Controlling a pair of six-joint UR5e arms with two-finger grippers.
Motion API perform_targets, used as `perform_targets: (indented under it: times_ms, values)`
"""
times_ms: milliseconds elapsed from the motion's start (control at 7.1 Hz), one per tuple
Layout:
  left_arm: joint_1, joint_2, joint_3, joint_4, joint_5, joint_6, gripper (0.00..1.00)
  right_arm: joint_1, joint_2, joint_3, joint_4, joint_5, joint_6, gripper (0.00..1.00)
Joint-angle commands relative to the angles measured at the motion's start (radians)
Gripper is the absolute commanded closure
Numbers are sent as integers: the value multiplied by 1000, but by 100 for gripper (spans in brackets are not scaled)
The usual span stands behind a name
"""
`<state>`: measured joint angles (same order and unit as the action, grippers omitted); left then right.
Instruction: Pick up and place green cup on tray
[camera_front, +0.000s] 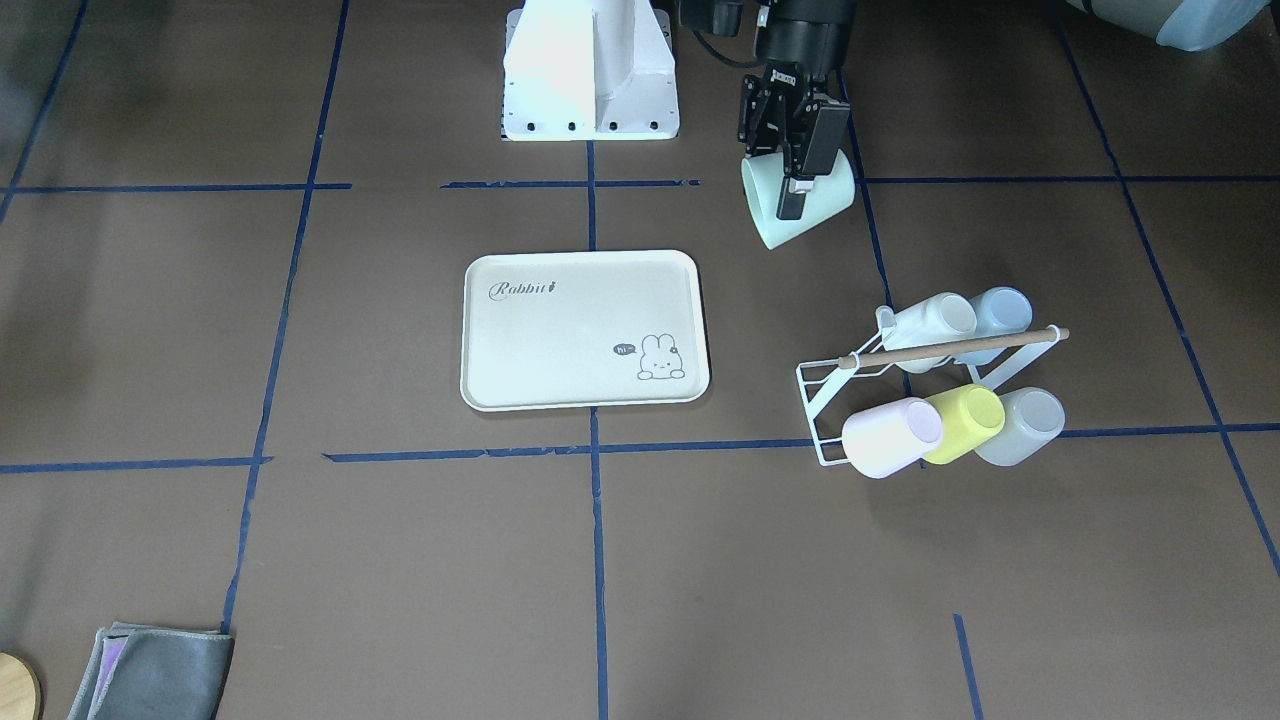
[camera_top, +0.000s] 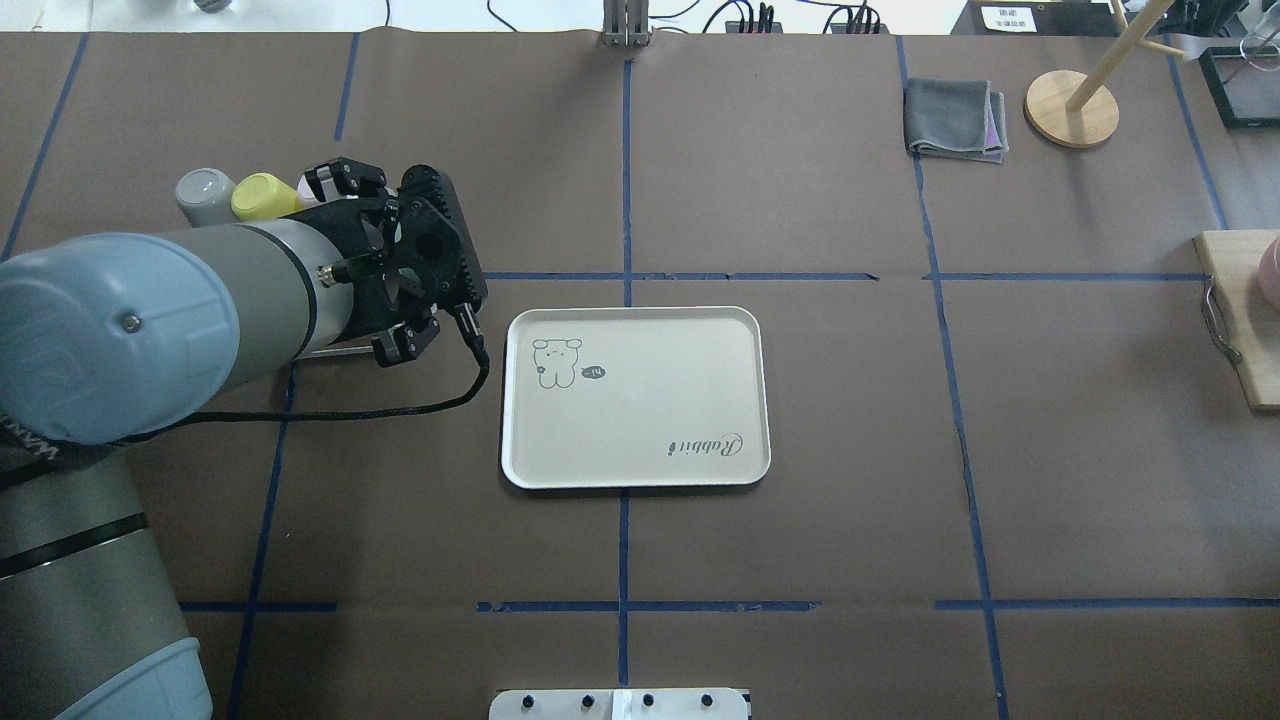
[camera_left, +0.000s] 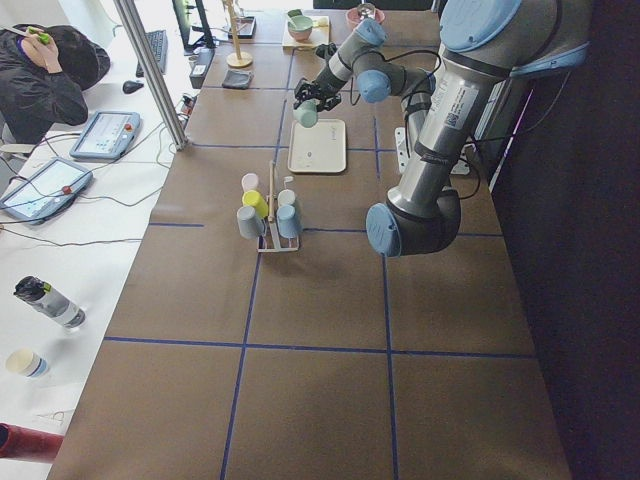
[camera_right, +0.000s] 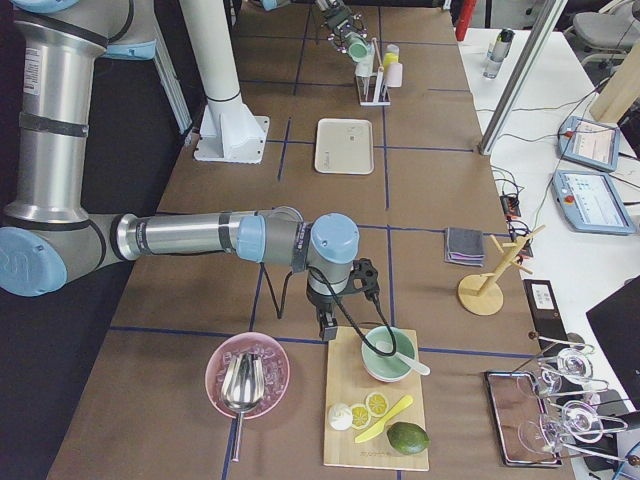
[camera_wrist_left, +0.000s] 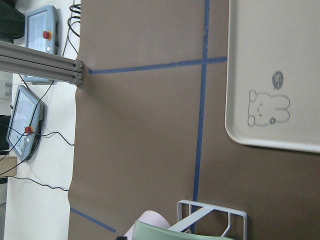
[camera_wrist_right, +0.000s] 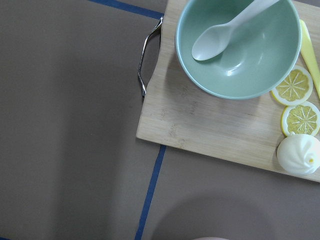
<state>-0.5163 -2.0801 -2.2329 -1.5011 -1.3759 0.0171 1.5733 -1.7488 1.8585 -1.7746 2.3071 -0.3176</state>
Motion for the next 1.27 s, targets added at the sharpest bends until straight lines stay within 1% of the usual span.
perform_targets:
  times_ms: [0, 141, 282, 563, 704, 845, 986, 1127]
  values:
    - [4, 9, 9, -185, -17, -321, 31, -1, 0, 2, 1, 0, 0, 0]
    - [10, 12, 41, -291, -17, -470, 31, 1, 0, 4, 3, 0, 0, 0]
    - [12, 14, 106, -471, -17, -615, 31, 1, 2, 4, 3, 0, 0, 0]
    - [16, 17, 299, -872, -15, -777, 30, 1, 3, 5, 3, 0, 0, 0]
    - [16, 20, 391, -1079, -14, -822, 30, -1, 3, 8, 3, 0, 0, 0]
    - [16, 20, 468, -1255, -11, -830, 30, 1, 3, 8, 3, 0, 0, 0]
    - [21, 17, 542, -1401, -9, -830, 30, 1, 3, 10, 3, 0, 0, 0]
    - [24, 8, 638, -1518, -11, -827, 30, 1, 3, 10, 3, 0, 0, 0]
